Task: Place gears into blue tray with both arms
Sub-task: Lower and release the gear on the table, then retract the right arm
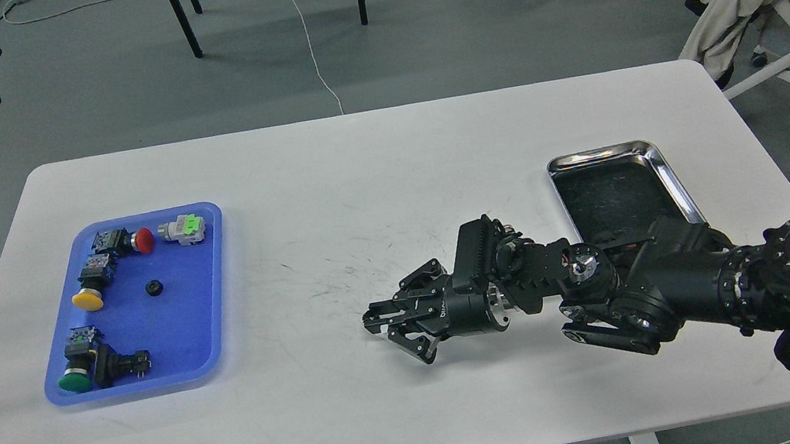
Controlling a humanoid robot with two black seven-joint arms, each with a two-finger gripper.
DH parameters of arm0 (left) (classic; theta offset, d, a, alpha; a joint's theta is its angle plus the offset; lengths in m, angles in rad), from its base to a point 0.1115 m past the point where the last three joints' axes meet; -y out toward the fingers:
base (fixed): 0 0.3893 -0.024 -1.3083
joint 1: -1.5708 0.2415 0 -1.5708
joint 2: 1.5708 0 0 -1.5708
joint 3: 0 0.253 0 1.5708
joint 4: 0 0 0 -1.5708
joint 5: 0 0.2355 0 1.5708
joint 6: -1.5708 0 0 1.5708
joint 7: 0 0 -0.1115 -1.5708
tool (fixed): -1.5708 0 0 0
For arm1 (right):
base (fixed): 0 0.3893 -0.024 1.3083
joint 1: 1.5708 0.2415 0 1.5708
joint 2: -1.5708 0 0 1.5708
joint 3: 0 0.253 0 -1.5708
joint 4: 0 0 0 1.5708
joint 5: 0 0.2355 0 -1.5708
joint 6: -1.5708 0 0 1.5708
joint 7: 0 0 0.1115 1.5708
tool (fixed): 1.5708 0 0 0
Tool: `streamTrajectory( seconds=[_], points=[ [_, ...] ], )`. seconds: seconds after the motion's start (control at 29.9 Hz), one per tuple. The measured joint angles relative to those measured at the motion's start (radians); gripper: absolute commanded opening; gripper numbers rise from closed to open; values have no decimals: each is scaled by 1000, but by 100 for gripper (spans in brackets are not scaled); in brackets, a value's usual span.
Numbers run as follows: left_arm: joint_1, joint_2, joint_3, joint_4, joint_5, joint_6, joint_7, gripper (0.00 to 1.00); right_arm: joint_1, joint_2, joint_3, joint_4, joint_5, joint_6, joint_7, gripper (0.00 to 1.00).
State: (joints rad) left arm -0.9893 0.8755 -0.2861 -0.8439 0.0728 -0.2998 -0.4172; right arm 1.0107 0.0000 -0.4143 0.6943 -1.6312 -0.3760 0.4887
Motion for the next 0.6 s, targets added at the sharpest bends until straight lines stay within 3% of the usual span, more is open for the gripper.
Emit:
streamTrajectory(
  seconds=[0.13,0.23,0.6],
  points=[
    [0,6,1,-7,-1,0,0,97,-7,0,-1,-1,-1,0,0,24],
    [0,14,1,-7,-1,0,0,97,-10,0,-1,-1,2,0,0,59],
    [0,23,1,-8,-1,-2,0,97,-9,0,4,1,47,0,0,82]
  ],
)
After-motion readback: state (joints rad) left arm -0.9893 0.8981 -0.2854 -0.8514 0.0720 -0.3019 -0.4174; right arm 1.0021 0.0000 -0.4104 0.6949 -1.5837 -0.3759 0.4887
